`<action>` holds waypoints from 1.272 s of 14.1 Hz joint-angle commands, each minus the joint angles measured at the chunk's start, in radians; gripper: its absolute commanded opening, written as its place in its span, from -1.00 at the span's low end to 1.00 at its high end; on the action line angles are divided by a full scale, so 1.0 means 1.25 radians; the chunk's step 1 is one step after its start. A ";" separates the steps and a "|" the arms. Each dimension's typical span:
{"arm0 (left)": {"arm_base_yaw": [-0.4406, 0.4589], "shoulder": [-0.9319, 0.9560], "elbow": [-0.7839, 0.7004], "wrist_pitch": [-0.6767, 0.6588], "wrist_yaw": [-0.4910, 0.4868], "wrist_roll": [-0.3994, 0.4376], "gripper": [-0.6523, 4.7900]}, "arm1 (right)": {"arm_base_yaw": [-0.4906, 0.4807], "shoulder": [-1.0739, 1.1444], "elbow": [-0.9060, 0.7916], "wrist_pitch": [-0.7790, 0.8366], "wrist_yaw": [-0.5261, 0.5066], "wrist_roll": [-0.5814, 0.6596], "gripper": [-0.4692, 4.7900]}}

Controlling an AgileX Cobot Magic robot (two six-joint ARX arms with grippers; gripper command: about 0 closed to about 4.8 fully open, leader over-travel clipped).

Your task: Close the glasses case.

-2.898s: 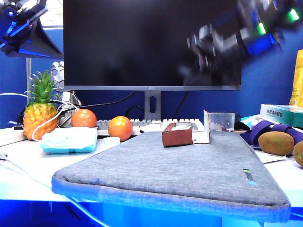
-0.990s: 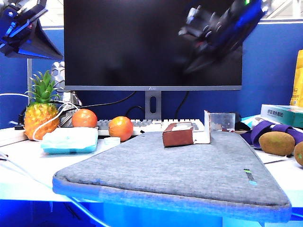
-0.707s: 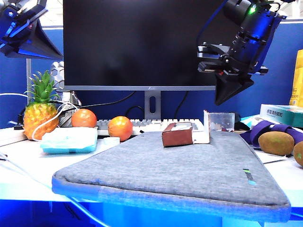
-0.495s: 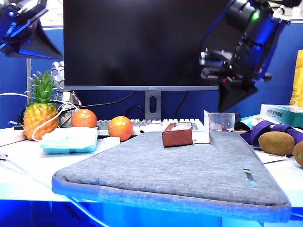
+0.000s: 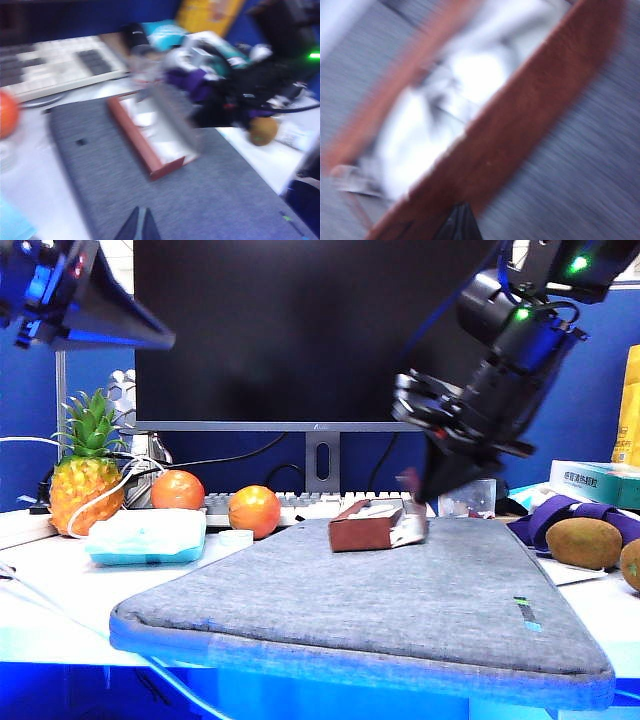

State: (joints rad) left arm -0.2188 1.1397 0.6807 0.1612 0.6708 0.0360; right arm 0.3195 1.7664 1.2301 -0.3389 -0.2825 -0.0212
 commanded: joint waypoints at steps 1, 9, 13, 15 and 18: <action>0.000 -0.002 0.006 0.011 0.012 0.010 -0.78 | 0.039 0.009 0.004 0.060 -0.009 0.017 -0.85; 0.001 -0.115 0.005 0.041 -0.136 0.054 -0.78 | 0.056 -0.101 0.016 0.227 0.018 0.045 -0.85; 0.001 -0.368 -0.021 -0.103 -0.438 0.156 -0.78 | 0.036 -0.409 -0.043 0.282 0.094 0.001 -0.85; 0.001 -0.465 -0.055 -0.105 -0.499 0.157 -0.77 | 0.024 -0.551 -0.083 0.286 0.150 -0.032 -0.85; 0.001 -0.658 -0.134 -0.124 -0.609 0.156 -0.77 | 0.024 -0.791 -0.230 0.312 0.253 -0.089 -0.85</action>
State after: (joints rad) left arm -0.2180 0.3466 0.5285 0.0105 -0.0586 0.2302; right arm 0.3496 0.8200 0.9791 0.0277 -0.0010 -0.1165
